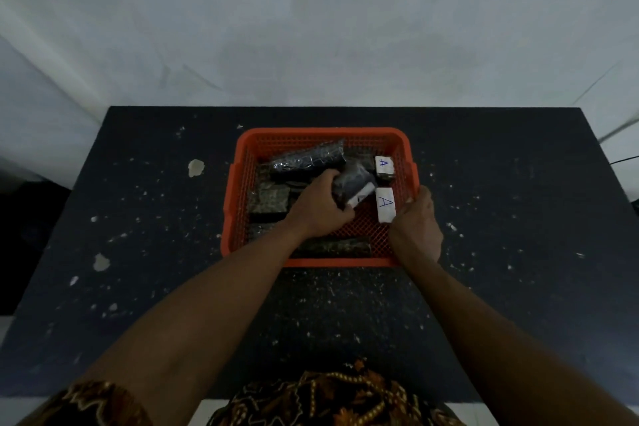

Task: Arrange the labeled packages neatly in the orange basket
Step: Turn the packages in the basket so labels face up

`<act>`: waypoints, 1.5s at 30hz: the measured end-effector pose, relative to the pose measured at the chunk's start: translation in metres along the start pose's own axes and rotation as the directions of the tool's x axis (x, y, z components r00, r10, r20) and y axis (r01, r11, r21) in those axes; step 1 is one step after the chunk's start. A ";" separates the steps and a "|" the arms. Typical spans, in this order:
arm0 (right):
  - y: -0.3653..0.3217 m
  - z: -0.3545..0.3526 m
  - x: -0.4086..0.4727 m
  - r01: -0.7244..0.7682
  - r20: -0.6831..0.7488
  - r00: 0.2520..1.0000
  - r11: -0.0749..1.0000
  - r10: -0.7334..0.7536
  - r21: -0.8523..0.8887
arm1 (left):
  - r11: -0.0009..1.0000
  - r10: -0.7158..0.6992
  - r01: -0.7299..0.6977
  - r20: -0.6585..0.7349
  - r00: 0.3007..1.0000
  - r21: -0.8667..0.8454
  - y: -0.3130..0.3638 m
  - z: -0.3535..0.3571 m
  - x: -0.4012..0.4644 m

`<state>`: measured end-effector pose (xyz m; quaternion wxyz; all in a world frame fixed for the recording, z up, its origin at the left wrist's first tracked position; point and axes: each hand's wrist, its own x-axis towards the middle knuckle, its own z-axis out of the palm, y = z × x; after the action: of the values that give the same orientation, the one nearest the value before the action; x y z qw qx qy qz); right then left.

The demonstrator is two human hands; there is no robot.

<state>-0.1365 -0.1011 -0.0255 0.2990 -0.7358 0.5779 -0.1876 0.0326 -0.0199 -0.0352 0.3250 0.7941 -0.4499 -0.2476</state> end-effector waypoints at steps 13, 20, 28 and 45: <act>0.000 -0.001 -0.001 -0.004 0.017 1.000 1.000 0.005 -0.023 | 0.796 -0.264 0.265 0.081 0.961 -0.545 0.005 -0.027 -0.004; -0.002 -0.003 -0.002 -0.002 0.035 0.999 1.000 0.002 -0.016 | 0.842 -0.300 0.344 0.169 0.939 -0.416 -0.001 -0.013 -0.003; -0.007 -0.005 -0.003 -0.001 0.022 1.000 1.000 0.001 0.012 | 0.946 -0.302 0.303 0.028 0.953 -0.115 0.005 0.007 0.003; -0.030 -0.003 0.011 0.317 -0.093 0.935 0.924 -0.342 -0.212 | 0.999 -0.023 0.036 -0.452 0.892 0.021 -0.002 -0.048 -0.018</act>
<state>-0.1132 -0.1073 -0.0041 0.1526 -0.8346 0.4792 -0.2249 0.0580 0.0106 -0.0028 0.4056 0.8412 -0.3535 -0.0547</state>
